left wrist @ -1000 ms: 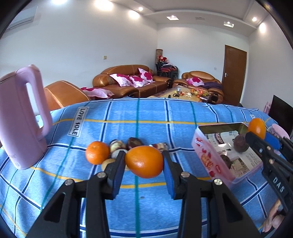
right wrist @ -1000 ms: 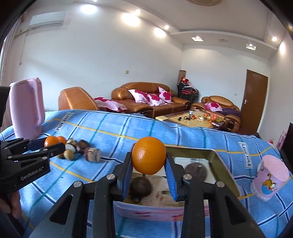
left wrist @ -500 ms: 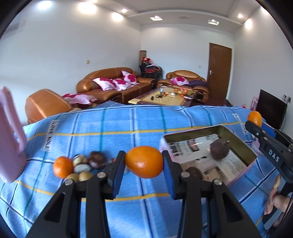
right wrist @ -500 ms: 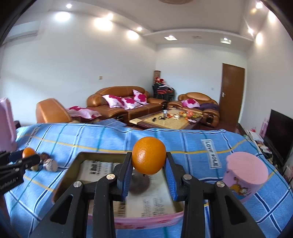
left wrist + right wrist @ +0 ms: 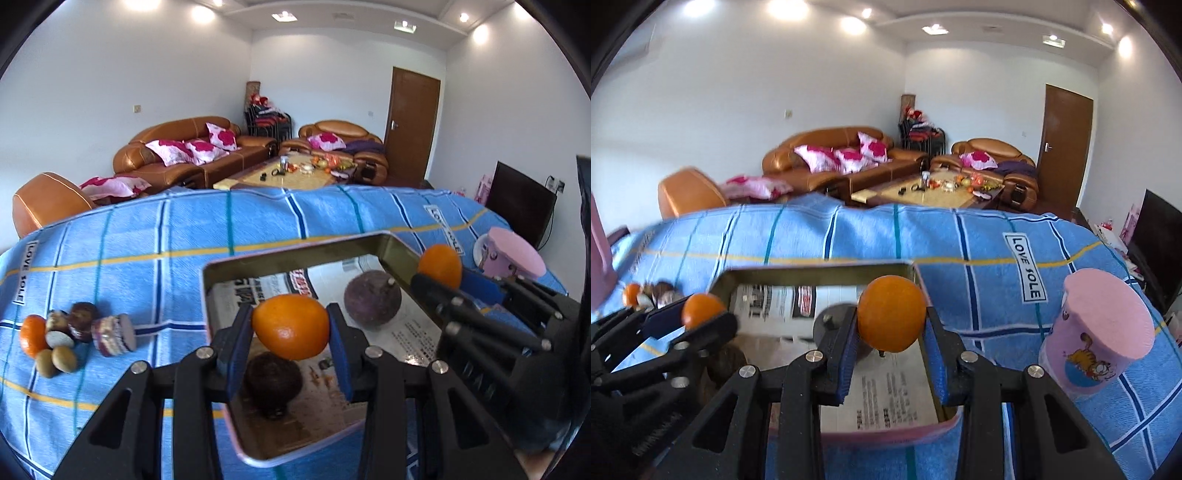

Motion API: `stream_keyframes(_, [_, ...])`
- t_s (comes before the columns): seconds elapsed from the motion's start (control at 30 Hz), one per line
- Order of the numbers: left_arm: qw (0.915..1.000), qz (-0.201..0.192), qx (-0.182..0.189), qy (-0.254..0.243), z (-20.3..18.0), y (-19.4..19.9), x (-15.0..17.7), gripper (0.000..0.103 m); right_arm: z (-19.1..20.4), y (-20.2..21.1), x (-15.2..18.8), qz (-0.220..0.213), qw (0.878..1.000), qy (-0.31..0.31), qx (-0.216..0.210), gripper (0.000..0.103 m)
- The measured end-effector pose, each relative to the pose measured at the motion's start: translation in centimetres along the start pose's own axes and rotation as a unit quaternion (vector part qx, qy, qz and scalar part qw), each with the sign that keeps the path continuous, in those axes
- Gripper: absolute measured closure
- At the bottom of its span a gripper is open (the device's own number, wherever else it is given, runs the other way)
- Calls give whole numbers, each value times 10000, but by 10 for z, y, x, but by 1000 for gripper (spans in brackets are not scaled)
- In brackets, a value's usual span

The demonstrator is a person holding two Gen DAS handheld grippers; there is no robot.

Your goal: Organize fruits

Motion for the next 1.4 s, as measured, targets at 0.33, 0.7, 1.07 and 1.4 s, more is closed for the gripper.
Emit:
stream_keyframes(0.33, [9998,184,45,4,0,-9,3,61,5,-14,21,582,9981,-64,-214,66])
stream_keyframes(0.7, [10000,77,-10,11,4,-2,3,56,4,-2,10,369,9970,-432,-530,65])
stream_keyframes(1.07, [9988,-442,-171,124,5,27,-9,0,-21,36,-17,-715,9839,-1332,-956,17])
stream_keyframes(1.4, [9961,-454,-606,446,51,47,-5,0,-21,52,-21,-1615,9787,-1122,-590,17])
Point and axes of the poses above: each gripper's, at about its wrist camera, not at the fingertips, and y roughly against the way its jaws point, z to its left, x to its underside, the point moved 5 cm from there along -y, roughly the way its jaws point, and after that the axes turned 8 degrees about -y, right-handed, at the moved point
